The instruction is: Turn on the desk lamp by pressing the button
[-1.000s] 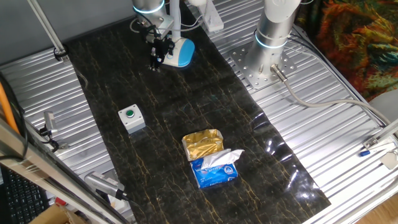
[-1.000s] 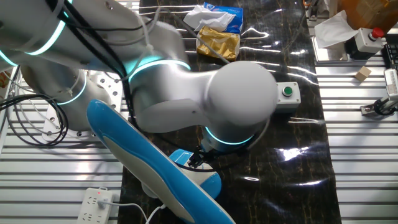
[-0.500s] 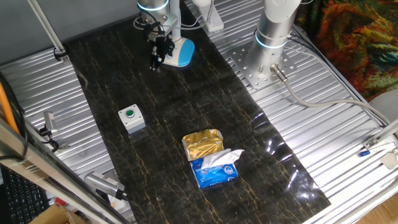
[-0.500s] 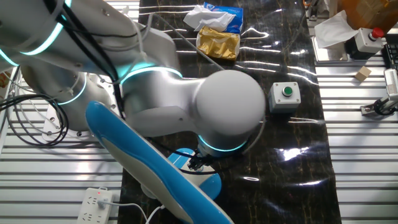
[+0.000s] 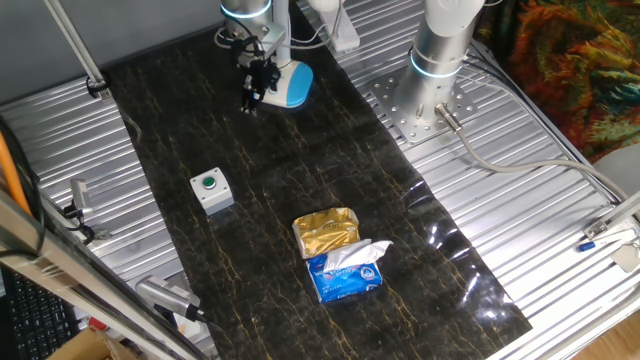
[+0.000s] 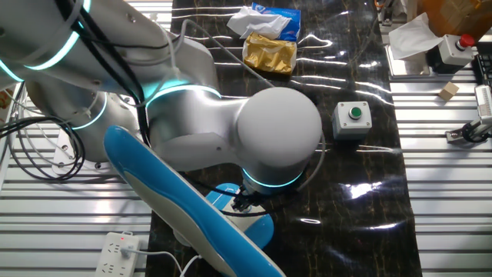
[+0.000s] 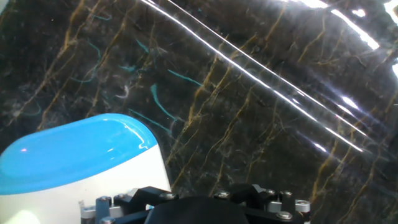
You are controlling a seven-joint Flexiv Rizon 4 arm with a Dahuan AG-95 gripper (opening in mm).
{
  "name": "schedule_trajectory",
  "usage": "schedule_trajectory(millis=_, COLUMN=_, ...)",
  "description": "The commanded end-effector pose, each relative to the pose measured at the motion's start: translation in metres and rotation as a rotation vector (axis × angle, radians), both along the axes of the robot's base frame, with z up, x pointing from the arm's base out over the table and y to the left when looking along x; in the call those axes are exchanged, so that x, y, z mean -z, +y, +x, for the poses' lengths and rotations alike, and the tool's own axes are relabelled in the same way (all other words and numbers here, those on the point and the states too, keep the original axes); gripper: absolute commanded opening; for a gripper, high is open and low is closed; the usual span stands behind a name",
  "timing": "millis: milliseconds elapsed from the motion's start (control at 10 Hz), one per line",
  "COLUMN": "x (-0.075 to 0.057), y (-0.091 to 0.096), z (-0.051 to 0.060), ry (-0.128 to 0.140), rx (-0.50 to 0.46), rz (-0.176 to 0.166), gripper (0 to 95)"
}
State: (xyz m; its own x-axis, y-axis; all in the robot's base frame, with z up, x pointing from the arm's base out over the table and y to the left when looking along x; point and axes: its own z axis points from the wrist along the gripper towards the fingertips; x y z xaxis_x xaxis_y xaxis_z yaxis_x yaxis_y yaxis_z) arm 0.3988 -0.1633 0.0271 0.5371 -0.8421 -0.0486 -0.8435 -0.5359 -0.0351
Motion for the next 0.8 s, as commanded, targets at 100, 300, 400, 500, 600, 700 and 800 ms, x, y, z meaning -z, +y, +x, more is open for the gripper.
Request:
schedule_trajectory(millis=100, x=0.009, y=-0.004, z=0.004, ry=0.004, rx=0.000, rz=0.013, gripper=95.0)
schedule_trajectory(millis=300, x=0.008, y=-0.007, z=0.008, ry=0.015, rx=-0.027, rz=0.011, gripper=95.0)
schedule_trajectory(millis=400, x=0.008, y=-0.008, z=0.009, ry=0.108, rx=0.037, rz=0.044, gripper=95.0)
schedule_trajectory(millis=500, x=0.005, y=-0.008, z=0.008, ry=0.150, rx=0.116, rz=0.091, gripper=95.0)
schedule_trajectory(millis=600, x=-0.001, y=-0.008, z=0.007, ry=0.079, rx=0.100, rz=0.076, gripper=95.0)
schedule_trajectory(millis=700, x=-0.007, y=-0.008, z=0.009, ry=0.040, rx=0.035, rz=0.022, gripper=95.0)
schedule_trajectory(millis=800, x=-0.011, y=-0.010, z=0.013, ry=0.039, rx=0.006, rz=0.006, gripper=95.0)
